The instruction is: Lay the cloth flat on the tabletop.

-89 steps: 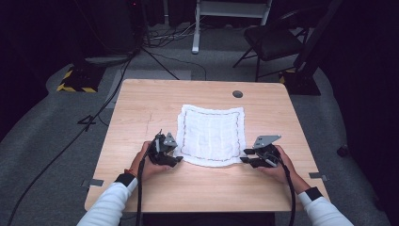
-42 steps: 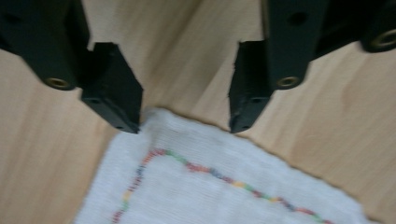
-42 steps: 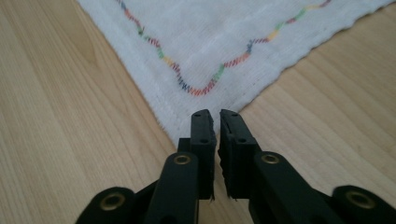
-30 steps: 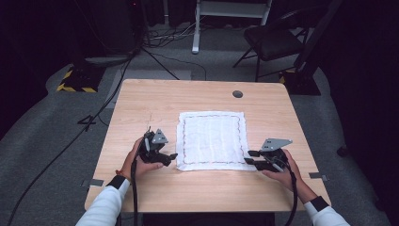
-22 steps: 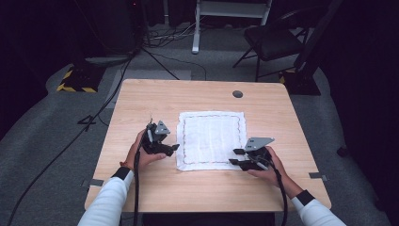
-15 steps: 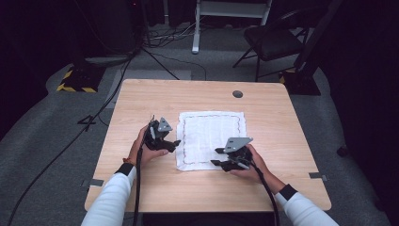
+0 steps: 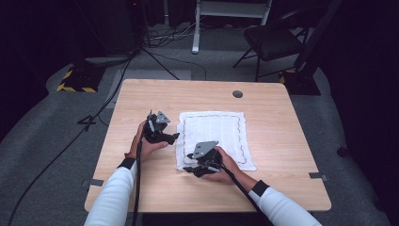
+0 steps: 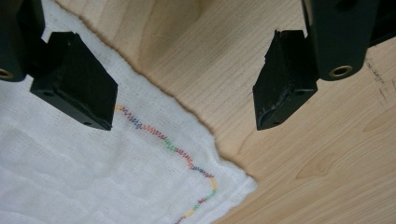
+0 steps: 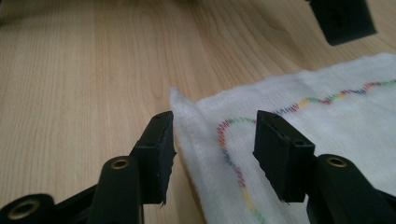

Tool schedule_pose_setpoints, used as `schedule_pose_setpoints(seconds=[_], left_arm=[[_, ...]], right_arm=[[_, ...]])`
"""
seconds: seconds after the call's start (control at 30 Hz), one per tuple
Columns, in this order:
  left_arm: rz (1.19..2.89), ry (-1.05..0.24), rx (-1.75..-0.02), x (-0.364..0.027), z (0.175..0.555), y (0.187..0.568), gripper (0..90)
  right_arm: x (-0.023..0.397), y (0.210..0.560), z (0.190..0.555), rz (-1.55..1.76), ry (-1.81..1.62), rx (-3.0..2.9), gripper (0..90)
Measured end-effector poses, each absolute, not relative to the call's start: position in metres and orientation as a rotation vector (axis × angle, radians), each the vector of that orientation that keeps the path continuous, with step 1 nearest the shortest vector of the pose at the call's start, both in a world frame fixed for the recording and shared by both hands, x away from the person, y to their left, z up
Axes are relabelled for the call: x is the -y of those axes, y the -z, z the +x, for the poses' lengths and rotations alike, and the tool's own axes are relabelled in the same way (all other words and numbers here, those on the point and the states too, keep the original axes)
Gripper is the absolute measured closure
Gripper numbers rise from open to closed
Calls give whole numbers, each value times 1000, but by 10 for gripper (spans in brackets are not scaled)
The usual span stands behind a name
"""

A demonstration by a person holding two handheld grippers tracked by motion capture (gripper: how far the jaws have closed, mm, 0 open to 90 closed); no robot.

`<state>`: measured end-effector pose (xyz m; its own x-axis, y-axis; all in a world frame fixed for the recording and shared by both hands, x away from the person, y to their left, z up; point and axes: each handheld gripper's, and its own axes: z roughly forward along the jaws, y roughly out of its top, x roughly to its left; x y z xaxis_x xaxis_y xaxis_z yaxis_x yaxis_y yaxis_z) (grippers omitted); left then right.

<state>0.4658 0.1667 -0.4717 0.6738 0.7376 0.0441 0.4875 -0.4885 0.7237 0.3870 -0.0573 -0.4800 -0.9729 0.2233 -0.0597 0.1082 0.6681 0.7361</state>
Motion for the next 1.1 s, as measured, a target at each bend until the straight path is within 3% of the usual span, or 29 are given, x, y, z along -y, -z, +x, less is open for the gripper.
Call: schedule_pose_setpoints(seconds=[0.3,0.37,0.5,0.67,1.1], left_arm=[[2182,-444,-976,-161,480,476,217],[2173,-458,-977,-161,483,476,219],[2159,-452,-1004,-160,492,477,217],[2153,-473,-1047,-154,504,480,216],[2152,-460,-1121,-142,523,494,196]], right_arm=[[29,495,385,269,-1128,-2747,519],[26,496,387,299,-1137,-2737,573],[25,496,389,344,-1125,-2708,763],[27,496,387,350,-1111,-2696,854],[30,493,363,255,-1112,-2761,871]])
